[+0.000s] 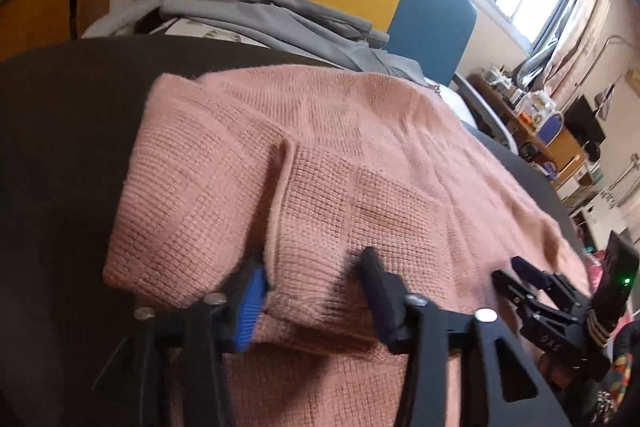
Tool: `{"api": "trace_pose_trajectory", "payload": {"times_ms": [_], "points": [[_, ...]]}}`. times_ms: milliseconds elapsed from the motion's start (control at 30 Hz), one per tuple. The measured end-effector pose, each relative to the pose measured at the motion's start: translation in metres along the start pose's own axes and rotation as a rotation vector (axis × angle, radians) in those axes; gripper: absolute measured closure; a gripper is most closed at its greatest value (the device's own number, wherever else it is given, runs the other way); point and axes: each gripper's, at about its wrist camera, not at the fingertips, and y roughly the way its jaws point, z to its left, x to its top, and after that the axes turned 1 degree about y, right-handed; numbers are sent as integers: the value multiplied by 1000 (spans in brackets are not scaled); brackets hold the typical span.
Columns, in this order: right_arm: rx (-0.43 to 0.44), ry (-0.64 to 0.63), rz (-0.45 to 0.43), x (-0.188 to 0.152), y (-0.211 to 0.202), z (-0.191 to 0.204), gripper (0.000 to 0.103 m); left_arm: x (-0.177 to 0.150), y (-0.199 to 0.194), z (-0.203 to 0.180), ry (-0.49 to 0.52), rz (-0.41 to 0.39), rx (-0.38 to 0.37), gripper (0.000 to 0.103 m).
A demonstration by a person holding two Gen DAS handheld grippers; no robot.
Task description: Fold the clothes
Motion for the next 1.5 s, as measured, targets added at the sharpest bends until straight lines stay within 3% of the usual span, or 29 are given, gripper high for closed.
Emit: {"api": "trace_pose_trajectory", "payload": {"times_ms": [100, 233, 433, 567, 733, 933, 1033, 1100, 1133, 1267, 1500], "points": [[1, 0, 0, 0, 0, -1, 41, 13, -26, 16, -15, -29, -24, 92], [6, 4, 0, 0, 0, -1, 41, 49, -82, 37, 41, -156, 44, 92], [4, 4, 1, 0, 0, 0, 41, 91, -176, 102, 67, -304, 288, 92], [3, 2, 1, 0, 0, 0, 41, 99, -204, 147, 36, -333, 455, 92], [1, 0, 2, 0, -1, 0, 41, 81, -208, 203, -46, -295, 627, 89], [-3, -2, 2, 0, 0, 0, 41, 38, -199, 238, -147, -258, 682, 78], [-3, -2, 2, 0, 0, 0, 41, 16, -213, 246, -202, -313, 700, 78], [-4, -3, 2, 0, 0, 0, 41, -1, -228, 243, -243, -397, 742, 78], [-4, -4, 2, 0, 0, 0, 41, -8, -232, 238, -248, -428, 743, 78], [-5, -6, 2, 0, 0, -1, 41, -25, -224, 205, -186, -470, 633, 78], [-17, -14, 6, 0, -1, 2, 40, 2, -109, 91, 52, -310, 305, 77]]}}
